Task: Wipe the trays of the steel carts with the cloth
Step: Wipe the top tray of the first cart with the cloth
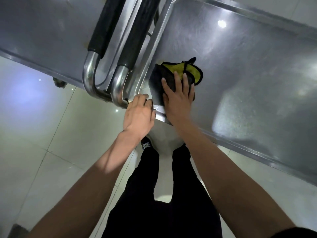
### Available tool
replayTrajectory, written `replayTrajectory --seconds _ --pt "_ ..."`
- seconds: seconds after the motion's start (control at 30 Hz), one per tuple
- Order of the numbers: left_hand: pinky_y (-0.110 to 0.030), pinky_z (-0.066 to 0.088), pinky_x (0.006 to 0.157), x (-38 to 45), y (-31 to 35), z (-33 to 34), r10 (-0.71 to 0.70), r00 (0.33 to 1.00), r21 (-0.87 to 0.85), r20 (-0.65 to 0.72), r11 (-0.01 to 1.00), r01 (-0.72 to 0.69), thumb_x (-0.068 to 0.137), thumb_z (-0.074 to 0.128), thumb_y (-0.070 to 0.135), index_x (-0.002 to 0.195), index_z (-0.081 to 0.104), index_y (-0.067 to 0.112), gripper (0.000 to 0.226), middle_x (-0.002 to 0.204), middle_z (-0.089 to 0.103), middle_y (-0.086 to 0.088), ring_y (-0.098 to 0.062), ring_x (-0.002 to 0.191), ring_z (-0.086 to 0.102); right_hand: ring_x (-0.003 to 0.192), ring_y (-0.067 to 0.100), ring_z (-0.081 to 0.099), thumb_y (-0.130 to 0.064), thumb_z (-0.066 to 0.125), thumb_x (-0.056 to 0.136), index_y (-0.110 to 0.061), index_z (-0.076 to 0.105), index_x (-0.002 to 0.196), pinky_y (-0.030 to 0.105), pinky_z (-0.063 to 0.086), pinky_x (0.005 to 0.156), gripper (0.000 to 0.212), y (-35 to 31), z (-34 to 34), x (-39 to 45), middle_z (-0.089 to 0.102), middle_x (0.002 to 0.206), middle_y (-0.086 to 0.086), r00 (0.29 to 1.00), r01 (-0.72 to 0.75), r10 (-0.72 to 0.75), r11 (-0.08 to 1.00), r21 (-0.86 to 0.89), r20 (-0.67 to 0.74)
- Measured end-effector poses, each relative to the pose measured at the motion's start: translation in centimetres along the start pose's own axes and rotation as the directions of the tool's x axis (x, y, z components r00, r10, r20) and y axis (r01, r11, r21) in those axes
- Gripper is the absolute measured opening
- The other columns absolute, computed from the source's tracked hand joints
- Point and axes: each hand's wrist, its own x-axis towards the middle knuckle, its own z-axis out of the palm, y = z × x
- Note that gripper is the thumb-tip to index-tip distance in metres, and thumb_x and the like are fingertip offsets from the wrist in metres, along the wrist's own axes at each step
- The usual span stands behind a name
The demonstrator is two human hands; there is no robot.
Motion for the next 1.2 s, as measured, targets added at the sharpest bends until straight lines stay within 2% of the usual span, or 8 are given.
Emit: replayTrajectory --seconds 0.17,0.3,0.4,0.6,0.77,0.97,1.13,1.2 --pt "-0.042 0.045 0.099 -0.3 -0.3 0.6 -0.103 0.993 -0.06 -0.063 0.993 0.1 0.094 0.062 0.037 0.11 0.067 0.004 0.038 0.127 0.055 -0.01 -0.028 0.121 0.048 0.15 0.037 0.02 -0.035 0.055 0.095 -0.034 0.044 0.147 0.06 0.017 0.119 0.053 -0.9 0.7 1.8 0.032 0.16 0.01 0.989 0.145 -0.144 0.989 -0.015 0.023" --pt "-0.039 0.047 0.098 -1.2 0.2 1.2 -0.164 0.977 -0.151 -0.138 0.978 0.143 0.093 0.066 0.032 0.102 0.065 0.0 0.034 0.12 0.056 -0.014 -0.03 0.117 0.051 0.152 0.036 0.012 -0.036 0.053 0.097 -0.036 0.039 0.149 0.059 0.01 0.121 0.054 -1.2 0.5 2.8 0.024 0.163 0.009 0.967 0.23 -0.23 0.973 0.018 0.113" --pt "-0.035 0.044 0.101 -1.4 1.0 1.7 -0.211 0.966 -0.156 -0.148 0.97 0.188 0.096 0.062 0.032 0.108 0.063 -0.001 0.034 0.125 0.054 -0.015 -0.031 0.116 0.051 0.152 0.037 0.009 -0.034 0.052 0.098 -0.034 0.037 0.151 0.059 0.01 0.121 0.055 -0.8 0.0 2.4 0.021 0.164 0.01 0.956 0.251 -0.252 0.968 0.026 0.148" --pt "-0.042 0.047 0.096 -1.7 1.7 1.6 -0.237 0.963 -0.261 -0.13 0.945 0.197 0.093 0.063 0.033 0.115 0.053 0.009 0.034 0.134 0.045 -0.011 -0.033 0.121 0.049 0.152 0.034 0.015 -0.032 0.049 0.099 -0.034 0.043 0.149 0.057 0.014 0.121 0.05 2.8 -1.6 -0.8 0.026 0.163 0.007 0.98 0.178 -0.181 0.983 0.043 0.085" --pt "-0.044 0.041 0.101 -2.8 1.8 1.6 -0.21 0.968 -0.127 -0.141 0.973 0.193 0.091 0.064 0.038 0.12 0.06 0.007 0.043 0.133 0.051 -0.014 -0.036 0.123 0.047 0.15 0.036 0.02 -0.029 0.048 0.099 -0.031 0.046 0.147 0.058 0.018 0.119 0.048 4.9 -2.6 -4.1 0.029 0.162 0.009 0.993 0.113 -0.113 0.994 0.003 0.017" --pt "-0.041 0.044 0.098 -4.3 2.1 2.5 -0.212 0.969 -0.102 -0.128 0.974 0.2 0.092 0.06 0.03 0.112 0.068 0.006 0.031 0.131 0.056 -0.007 -0.029 0.119 0.051 0.152 0.038 0.011 -0.035 0.036 0.101 -0.034 0.038 0.151 0.061 0.011 0.119 0.05 2.7 -2.4 -5.6 0.022 0.164 0.011 0.987 0.118 -0.11 0.991 -0.059 0.119" --pt "-0.039 0.045 0.095 -5.0 1.4 2.9 -0.195 0.977 -0.096 -0.086 0.978 0.187 0.089 0.062 0.02 0.109 0.07 0.009 0.025 0.139 0.049 -0.006 -0.032 0.111 0.055 0.152 0.039 0.008 -0.033 0.047 0.1 -0.033 0.037 0.152 0.061 0.008 0.12 0.053 -0.3 -1.6 -4.9 0.019 0.165 0.012 0.971 0.162 -0.157 0.987 -0.017 0.183" --pt "-0.039 0.042 0.095 -4.9 1.4 2.8 -0.176 0.981 -0.061 -0.086 0.983 0.171 0.09 0.059 0.023 0.11 0.068 0.011 0.025 0.137 0.047 -0.004 -0.03 0.111 0.052 0.152 0.038 0.01 -0.036 0.042 0.099 -0.031 0.039 0.151 0.061 0.01 0.119 0.053 -0.1 -1.9 -5.0 0.02 0.165 0.012 0.972 0.157 -0.153 0.987 -0.011 0.181"
